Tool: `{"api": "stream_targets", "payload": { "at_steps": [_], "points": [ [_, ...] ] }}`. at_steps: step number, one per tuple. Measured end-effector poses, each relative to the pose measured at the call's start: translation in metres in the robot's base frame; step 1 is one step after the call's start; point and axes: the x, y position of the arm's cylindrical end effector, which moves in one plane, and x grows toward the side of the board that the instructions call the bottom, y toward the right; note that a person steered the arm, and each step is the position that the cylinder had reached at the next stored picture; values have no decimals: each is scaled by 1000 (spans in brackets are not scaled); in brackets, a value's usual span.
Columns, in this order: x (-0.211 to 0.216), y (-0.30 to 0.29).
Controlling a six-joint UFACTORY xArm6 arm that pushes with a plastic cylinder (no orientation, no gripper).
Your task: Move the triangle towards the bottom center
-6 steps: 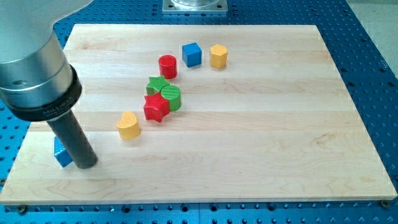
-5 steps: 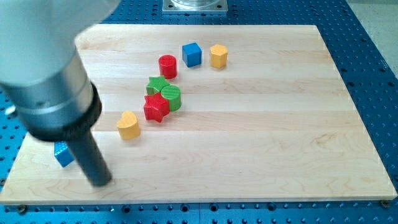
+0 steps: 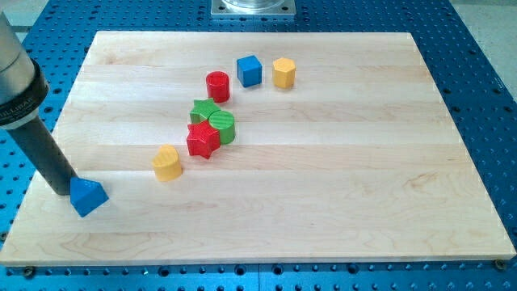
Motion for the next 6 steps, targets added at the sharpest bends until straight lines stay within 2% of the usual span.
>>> {"api": "stream_targets", "payload": {
  "at_steps": [2, 3, 4, 5, 6],
  "points": [
    [12, 2],
    [6, 51],
    [5, 77],
    [0, 27],
    [20, 13]
  ]
}}
